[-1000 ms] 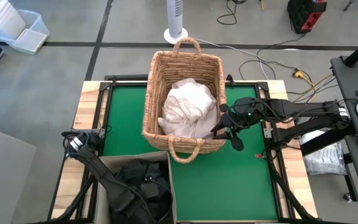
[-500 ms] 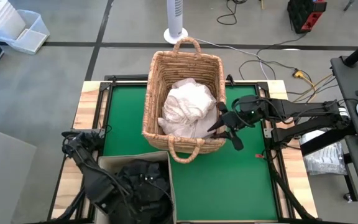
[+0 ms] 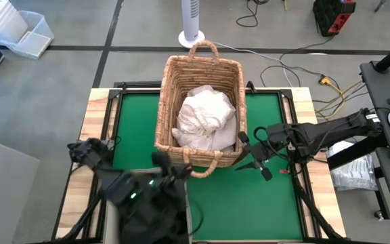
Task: Sort clothes
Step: Return to Home Position
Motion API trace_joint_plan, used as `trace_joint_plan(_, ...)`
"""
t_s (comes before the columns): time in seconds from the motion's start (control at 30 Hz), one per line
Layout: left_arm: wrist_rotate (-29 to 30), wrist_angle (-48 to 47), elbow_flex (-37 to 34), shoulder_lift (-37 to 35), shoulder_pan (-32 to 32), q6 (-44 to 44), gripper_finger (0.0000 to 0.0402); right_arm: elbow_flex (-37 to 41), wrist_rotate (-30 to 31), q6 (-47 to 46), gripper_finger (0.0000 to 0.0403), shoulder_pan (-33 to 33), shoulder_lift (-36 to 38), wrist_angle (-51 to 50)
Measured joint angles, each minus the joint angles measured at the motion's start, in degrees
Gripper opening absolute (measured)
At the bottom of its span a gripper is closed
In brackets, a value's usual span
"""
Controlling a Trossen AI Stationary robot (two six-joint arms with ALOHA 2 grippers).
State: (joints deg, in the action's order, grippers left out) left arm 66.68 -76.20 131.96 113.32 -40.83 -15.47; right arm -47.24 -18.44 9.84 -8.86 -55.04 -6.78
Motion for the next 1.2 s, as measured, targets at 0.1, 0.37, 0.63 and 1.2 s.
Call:
trace_joint_plan(0.1,-1.41,0.84,-0.21,0.0,4.7,-0.37,0.0048,4.81,0.0,0.46,0.0082,-0.42,0.93,3.88)
trace_joint_plan(0.37,-5.29,11.22,-5.24,0.0,15.46,4.62,0.0047,14.0,-0.01,1.6,0.0085,-0.42,2.57,13.48)
trace_joint_plan(0.63,-12.38,28.64,-10.23,-0.06,19.55,14.35,0.0033,20.0,-1.34,0.21,0.009,-0.4,2.8,24.46)
trace_joint_plan(1.2,-14.72,38.98,-12.52,0.0,18.92,17.77,0.0021,19.73,-2.88,-0.39,0.0091,-0.37,3.67,25.63)
